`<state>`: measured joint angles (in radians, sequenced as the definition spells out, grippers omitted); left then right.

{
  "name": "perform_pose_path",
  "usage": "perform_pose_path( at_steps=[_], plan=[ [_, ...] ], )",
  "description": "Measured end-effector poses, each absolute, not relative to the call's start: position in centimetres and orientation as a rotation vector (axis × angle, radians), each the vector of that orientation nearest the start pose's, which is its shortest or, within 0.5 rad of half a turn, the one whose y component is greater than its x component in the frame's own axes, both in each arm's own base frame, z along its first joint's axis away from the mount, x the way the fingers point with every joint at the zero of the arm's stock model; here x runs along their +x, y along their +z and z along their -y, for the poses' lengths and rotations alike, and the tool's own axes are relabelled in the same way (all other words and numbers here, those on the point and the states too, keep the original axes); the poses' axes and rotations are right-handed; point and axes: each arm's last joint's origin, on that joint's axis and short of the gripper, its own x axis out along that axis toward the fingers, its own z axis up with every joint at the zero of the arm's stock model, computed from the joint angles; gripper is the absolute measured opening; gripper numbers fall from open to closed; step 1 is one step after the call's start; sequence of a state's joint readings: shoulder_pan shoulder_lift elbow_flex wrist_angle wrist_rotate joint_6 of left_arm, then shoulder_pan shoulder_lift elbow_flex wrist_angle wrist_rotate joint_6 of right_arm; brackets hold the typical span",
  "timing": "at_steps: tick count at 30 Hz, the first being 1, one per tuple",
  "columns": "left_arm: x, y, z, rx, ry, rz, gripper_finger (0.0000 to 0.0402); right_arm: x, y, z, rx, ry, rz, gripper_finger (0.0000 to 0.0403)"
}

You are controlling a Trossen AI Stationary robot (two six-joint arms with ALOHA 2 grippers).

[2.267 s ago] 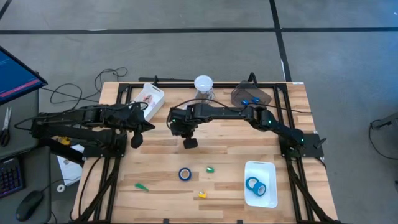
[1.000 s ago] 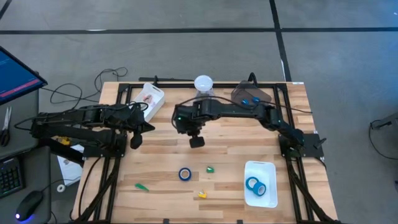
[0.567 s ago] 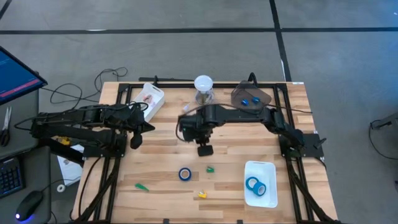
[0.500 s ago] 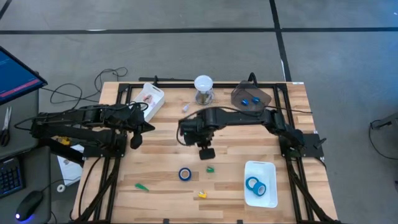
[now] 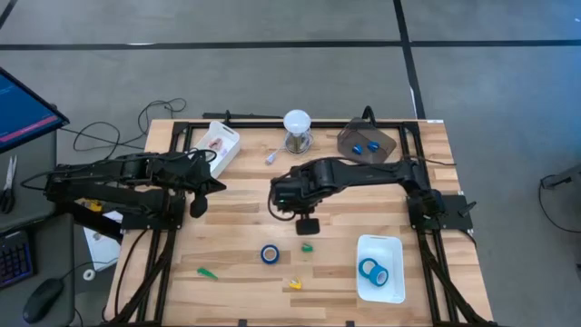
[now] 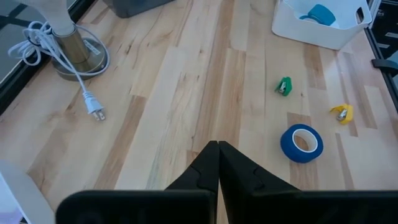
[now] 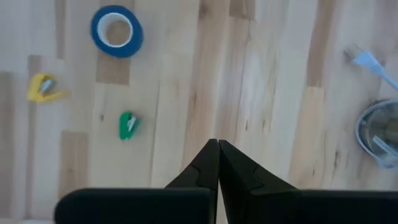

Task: Pick and place Stapler, Stapler remover, tape
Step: Put the right green stapler into the black bin

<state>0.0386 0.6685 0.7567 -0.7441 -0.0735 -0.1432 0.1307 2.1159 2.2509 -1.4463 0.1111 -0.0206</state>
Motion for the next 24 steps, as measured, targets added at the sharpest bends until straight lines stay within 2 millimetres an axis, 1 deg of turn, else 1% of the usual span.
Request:
perform_pose_path(
  at_steps=[2, 6, 10, 13, 16, 19, 21, 24],
  plan=[
    [12.8, 29.0, -0.7, -0.121, 0.153, -0.647, 0.0001, 40.4, 34.4, -5.0, -0.158, 0.021, -1.263, 0.0],
    [12.8, 29.0, -0.7, -0.113, 0.15, -0.647, 0.0001, 37.8, 38.5, -4.6, -0.104, -0.014, -1.139, 0.0],
    [12.8, 29.0, -0.7, -0.112, 0.15, -0.646, 0.0001, 34.6, 42.2, -4.1, -0.063, -0.078, -1.027, 0.0],
    [12.8, 29.0, -0.7, -0.112, 0.15, -0.645, 0.0001, 32.0, 44.4, -4.1, -0.037, -0.127, -0.968, 0.0],
    [12.8, 29.0, -0.7, -0.112, 0.15, -0.644, 0.0001, 29.7, 46.1, -4.3, -0.038, -0.182, -0.909, 0.0],
    [12.8, 29.0, -0.7, -0.112, 0.15, -0.644, 0.0001, 27.9, 47.3, -4.6, -0.048, -0.225, -0.862, 0.0],
    [12.8, 29.0, -0.7, -0.112, 0.15, -0.644, 0.0001, 26.9, 47.7, -4.8, -0.057, -0.252, -0.848, 0.0],
    [12.8, 29.0, -0.7, -0.111, 0.153, -0.644, 0.0001, 26.0, 47.8, -4.9, -0.076, -0.295, -0.867, 0.0]
  ],
)
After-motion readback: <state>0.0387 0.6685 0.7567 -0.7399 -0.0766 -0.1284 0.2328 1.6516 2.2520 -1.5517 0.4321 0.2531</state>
